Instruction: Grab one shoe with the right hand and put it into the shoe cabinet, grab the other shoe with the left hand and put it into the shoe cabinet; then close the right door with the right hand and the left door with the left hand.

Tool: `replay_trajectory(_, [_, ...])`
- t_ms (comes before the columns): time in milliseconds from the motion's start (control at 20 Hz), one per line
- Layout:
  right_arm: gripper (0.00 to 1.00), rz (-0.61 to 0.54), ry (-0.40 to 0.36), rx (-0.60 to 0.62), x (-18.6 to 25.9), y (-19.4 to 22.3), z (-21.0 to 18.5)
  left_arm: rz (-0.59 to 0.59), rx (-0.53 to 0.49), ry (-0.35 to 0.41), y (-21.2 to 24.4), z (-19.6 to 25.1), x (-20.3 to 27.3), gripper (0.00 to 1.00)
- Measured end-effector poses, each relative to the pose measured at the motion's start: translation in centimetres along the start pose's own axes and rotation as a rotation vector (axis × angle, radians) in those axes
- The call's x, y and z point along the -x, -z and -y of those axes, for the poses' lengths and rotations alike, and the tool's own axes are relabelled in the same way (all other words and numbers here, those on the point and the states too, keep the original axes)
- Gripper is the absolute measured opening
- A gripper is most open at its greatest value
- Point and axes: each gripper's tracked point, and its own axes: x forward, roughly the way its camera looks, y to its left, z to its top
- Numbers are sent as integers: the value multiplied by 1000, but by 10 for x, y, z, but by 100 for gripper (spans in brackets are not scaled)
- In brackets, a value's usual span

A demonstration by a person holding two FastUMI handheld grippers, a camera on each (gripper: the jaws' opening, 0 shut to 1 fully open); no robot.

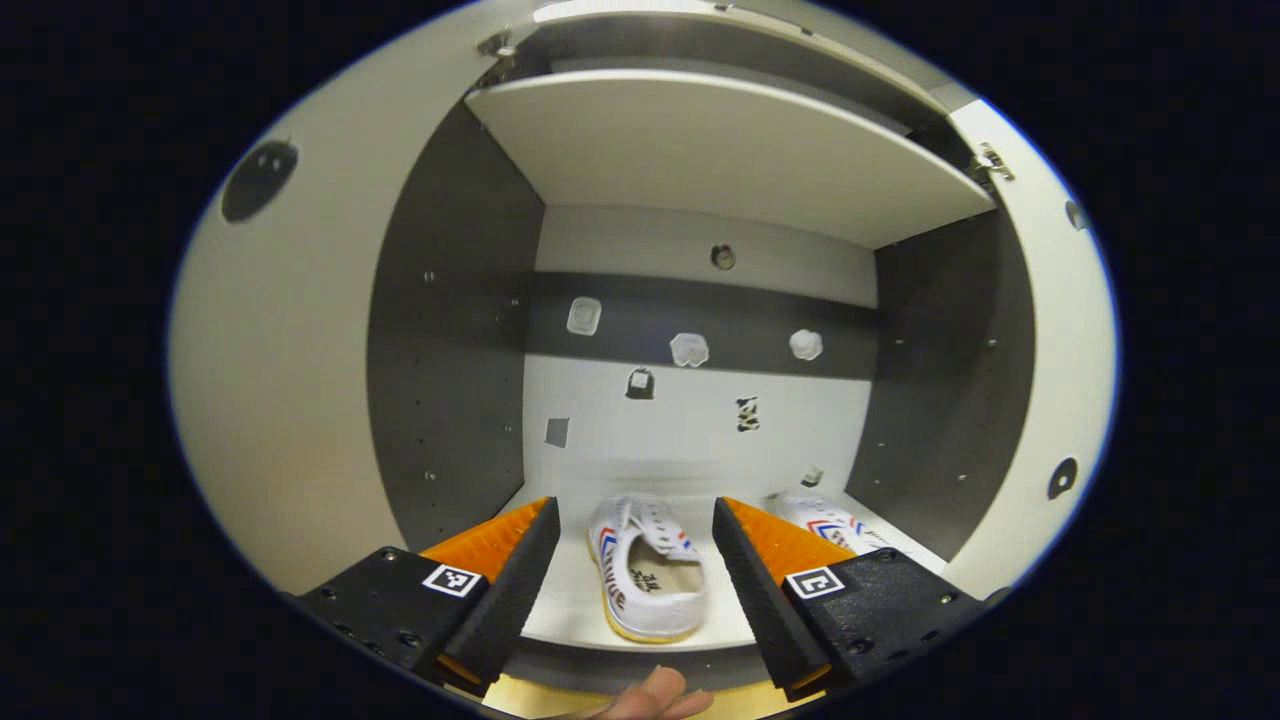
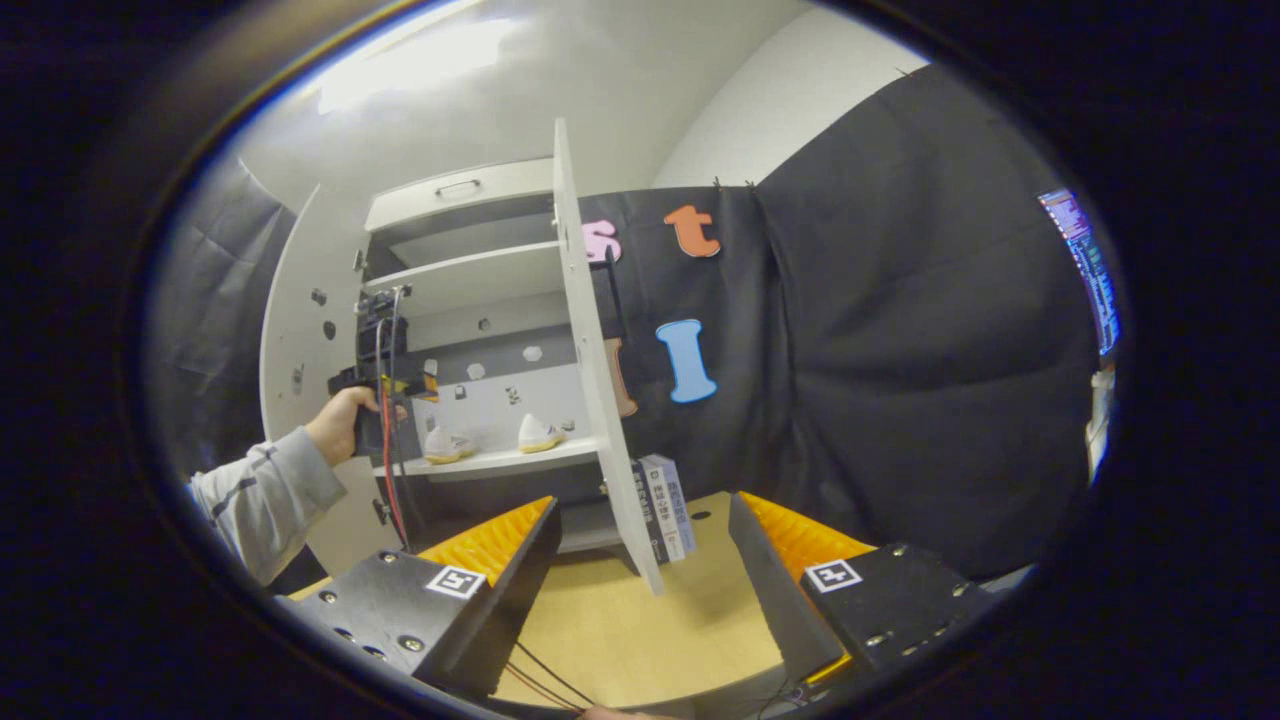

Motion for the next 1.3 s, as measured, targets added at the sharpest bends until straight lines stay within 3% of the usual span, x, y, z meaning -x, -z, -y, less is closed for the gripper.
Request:
replay_trajectory(200, [100,12,47,52,-8,-16,26,67,-57,80,-15,13,73,96])
replay_trajectory(350, [96,-2,92,58,-18,-19,50,57,-66,132,1,13,129,96])
replay_trajectory(500, [100,-33,85,67,-38,-26,57,72,-48,90,19,-12,187,98])
replay_trajectory(700, [100,-68,45,140,-75,-49,59,72,-30,120,46,-20,255,99])
replay_trajectory(900, [96,-94,12,179,-117,-66,58,74,-77,143,75,-33,298,96])
replay_trajectory(1000, [100,-108,7,182,-139,-68,56,79,-85,155,79,-40,310,95])
replay_trajectory(1150, [100,-137,-1,173,-166,-63,48,94,-106,98,77,-74,316,100])
replay_trajectory(1300, [100,-154,-10,159,-184,-59,34,123,-107,62,72,-99,321,98])
